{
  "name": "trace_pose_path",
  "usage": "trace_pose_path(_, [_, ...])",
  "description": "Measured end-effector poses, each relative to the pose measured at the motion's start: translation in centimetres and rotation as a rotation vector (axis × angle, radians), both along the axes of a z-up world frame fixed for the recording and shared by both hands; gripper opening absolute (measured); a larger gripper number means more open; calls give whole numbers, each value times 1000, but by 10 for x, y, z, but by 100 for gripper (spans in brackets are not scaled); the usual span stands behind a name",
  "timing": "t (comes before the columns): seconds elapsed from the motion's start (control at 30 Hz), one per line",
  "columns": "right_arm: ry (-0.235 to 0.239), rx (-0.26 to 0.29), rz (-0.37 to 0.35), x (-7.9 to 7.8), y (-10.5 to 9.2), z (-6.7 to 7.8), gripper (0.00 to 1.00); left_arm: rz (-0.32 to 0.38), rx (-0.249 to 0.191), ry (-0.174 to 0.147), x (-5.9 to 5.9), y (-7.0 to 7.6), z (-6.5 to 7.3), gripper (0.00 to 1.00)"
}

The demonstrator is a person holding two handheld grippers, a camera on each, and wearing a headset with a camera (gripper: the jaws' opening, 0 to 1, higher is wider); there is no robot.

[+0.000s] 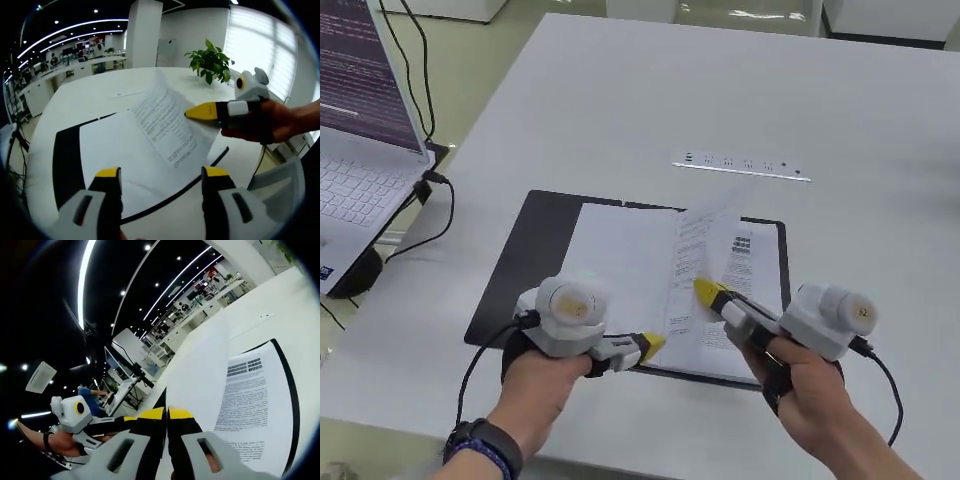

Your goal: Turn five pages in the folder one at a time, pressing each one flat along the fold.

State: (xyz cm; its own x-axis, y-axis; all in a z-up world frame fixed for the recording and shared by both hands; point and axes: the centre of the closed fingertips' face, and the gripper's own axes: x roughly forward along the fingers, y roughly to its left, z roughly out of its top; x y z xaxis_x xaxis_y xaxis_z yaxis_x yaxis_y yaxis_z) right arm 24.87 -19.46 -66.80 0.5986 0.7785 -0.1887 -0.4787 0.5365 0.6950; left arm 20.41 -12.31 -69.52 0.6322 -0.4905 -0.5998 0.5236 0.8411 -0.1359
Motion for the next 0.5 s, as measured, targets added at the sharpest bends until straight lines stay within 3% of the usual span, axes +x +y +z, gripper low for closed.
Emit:
trace_pose_path(0.37, [12,56,31,10,43,7,0,63,7,-22,-1,30,10,64])
trace_pose_path(0.5, [8,55,77,9,65,9,0,95,2,-23,-5,42,11,65])
